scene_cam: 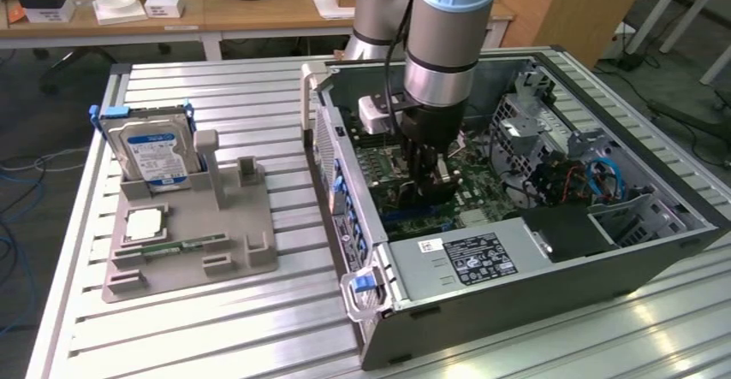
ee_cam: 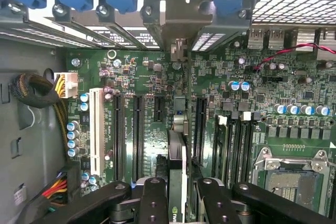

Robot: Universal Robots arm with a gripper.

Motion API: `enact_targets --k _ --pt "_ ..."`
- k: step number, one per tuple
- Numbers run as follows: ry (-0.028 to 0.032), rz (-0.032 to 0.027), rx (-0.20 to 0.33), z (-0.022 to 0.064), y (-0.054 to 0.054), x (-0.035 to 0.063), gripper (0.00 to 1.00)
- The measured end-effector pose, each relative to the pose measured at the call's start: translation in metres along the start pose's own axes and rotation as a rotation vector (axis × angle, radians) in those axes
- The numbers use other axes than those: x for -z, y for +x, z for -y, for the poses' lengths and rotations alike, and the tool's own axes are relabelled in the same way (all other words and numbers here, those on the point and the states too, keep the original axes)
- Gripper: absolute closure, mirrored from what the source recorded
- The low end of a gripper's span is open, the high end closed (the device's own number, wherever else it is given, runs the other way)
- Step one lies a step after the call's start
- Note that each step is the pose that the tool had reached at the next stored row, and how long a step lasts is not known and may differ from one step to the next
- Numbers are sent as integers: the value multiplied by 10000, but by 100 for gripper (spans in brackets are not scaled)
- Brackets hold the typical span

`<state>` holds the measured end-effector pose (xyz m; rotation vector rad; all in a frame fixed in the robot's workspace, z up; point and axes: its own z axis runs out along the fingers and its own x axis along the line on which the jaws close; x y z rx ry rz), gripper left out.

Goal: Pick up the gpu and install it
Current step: 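Insert the gpu into the slot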

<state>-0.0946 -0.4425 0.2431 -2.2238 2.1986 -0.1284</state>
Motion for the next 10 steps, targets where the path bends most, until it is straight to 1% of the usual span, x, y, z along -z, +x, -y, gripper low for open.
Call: enact_targets --k 10 --pt "1 -10 0 2 4 24 74"
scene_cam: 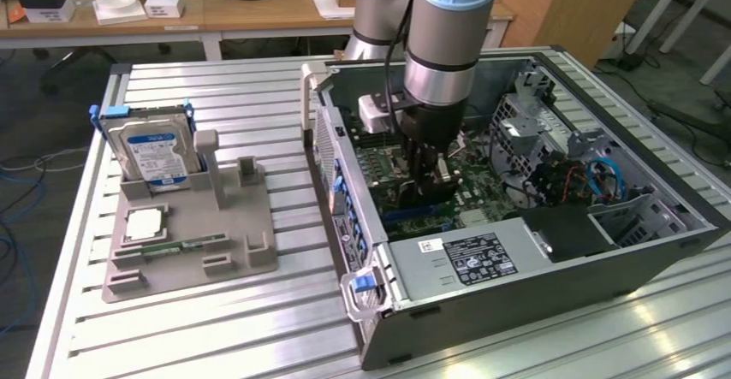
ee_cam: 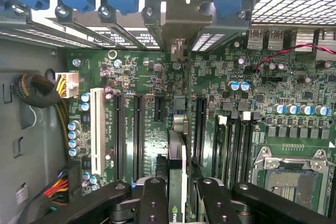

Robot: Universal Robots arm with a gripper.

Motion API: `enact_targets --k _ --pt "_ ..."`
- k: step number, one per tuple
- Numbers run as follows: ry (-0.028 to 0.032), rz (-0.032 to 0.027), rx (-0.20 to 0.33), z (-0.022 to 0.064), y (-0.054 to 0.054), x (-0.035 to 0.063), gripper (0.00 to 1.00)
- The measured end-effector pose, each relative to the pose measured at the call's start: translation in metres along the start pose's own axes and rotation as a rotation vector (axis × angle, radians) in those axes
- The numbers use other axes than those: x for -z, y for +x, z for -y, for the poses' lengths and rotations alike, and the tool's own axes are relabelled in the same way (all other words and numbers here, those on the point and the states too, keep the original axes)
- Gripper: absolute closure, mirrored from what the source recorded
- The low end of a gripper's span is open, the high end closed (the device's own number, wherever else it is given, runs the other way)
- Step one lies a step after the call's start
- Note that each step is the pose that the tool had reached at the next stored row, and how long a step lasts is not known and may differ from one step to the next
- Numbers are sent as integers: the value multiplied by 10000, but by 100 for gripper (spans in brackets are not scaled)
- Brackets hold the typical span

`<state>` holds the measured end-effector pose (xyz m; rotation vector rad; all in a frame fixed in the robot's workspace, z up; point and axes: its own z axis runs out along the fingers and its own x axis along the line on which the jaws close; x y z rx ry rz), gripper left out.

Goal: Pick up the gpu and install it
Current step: 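Insert the gpu into the slot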

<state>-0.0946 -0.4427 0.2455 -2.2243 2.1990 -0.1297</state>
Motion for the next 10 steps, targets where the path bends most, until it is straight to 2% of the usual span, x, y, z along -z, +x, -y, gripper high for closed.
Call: enact_targets --k 10 --pt "0 6 -1 3 2 49 74"
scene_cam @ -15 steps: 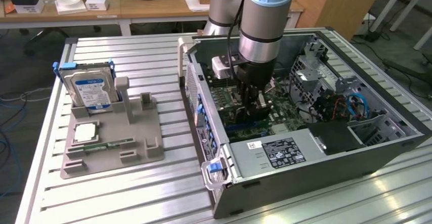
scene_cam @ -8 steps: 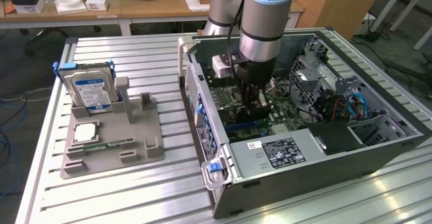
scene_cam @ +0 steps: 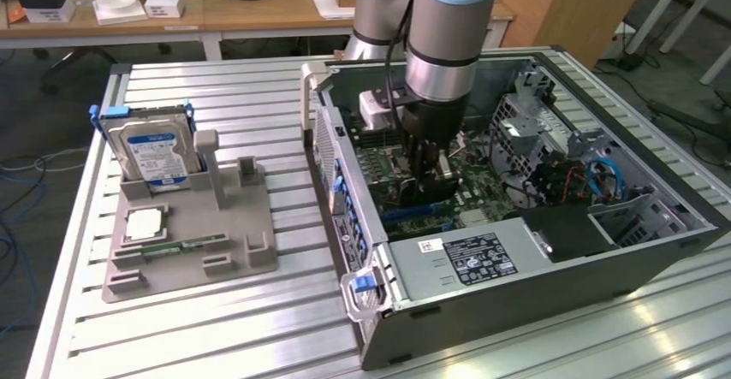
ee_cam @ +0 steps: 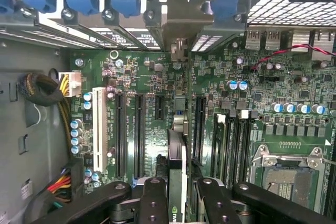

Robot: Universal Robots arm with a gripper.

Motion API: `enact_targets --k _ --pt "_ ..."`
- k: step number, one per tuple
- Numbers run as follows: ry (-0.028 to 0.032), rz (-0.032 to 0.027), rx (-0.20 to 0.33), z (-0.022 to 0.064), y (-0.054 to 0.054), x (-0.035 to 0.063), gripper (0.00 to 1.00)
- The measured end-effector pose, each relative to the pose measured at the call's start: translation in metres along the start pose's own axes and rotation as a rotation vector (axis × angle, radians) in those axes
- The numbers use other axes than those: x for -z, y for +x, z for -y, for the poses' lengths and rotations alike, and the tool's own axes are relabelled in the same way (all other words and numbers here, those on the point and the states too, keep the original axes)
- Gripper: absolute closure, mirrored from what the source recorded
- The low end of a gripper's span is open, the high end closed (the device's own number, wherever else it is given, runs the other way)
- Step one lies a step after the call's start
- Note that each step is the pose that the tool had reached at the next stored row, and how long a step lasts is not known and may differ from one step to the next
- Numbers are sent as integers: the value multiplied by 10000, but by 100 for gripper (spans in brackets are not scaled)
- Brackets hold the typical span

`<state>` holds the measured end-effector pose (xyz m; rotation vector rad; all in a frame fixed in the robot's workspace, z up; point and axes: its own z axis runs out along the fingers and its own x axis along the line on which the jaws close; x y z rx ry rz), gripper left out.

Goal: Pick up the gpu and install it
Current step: 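Insert the gpu into the slot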

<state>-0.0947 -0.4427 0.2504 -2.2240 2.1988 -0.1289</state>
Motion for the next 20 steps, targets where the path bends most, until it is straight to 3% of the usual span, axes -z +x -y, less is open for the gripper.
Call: enact_targets --k 11,20 --pt "0 0 0 3 42 9 74" --pt "1 1 0 89 47 6 74"
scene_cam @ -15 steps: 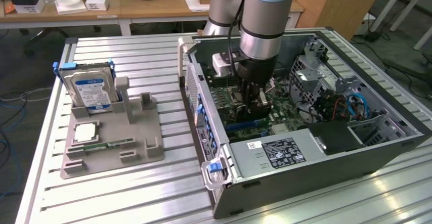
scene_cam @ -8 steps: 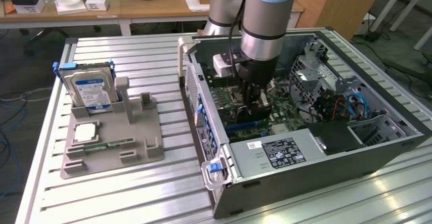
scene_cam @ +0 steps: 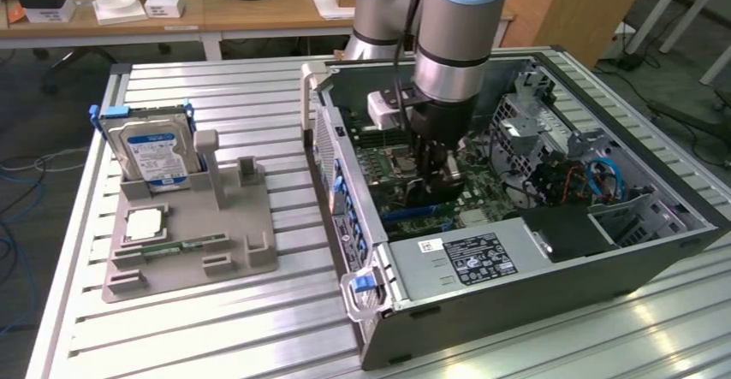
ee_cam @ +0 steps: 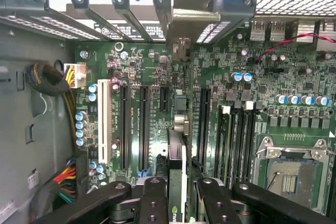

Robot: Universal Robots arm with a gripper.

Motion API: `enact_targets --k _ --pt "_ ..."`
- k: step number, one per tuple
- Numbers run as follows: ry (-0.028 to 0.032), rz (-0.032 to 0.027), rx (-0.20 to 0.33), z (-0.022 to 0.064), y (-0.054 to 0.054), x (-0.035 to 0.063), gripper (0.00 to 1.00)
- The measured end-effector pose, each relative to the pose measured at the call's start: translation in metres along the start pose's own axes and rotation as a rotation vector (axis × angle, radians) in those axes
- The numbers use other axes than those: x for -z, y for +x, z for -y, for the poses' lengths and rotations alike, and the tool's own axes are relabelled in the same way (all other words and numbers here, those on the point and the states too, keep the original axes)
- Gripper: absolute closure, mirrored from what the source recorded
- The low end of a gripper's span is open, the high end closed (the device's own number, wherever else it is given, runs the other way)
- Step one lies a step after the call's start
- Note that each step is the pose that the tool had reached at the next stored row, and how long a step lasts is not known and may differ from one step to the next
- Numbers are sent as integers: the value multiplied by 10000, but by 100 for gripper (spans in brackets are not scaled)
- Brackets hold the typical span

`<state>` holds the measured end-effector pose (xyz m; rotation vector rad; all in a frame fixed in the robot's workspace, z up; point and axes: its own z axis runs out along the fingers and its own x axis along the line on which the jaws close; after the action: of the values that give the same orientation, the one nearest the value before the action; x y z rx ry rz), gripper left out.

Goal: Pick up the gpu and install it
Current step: 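Insert the gpu into the slot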

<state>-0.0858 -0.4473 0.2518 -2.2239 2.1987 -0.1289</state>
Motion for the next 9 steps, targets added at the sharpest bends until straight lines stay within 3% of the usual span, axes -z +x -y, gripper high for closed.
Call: enact_targets --k 9 --pt "-14 -18 -279 7 0 0 74"
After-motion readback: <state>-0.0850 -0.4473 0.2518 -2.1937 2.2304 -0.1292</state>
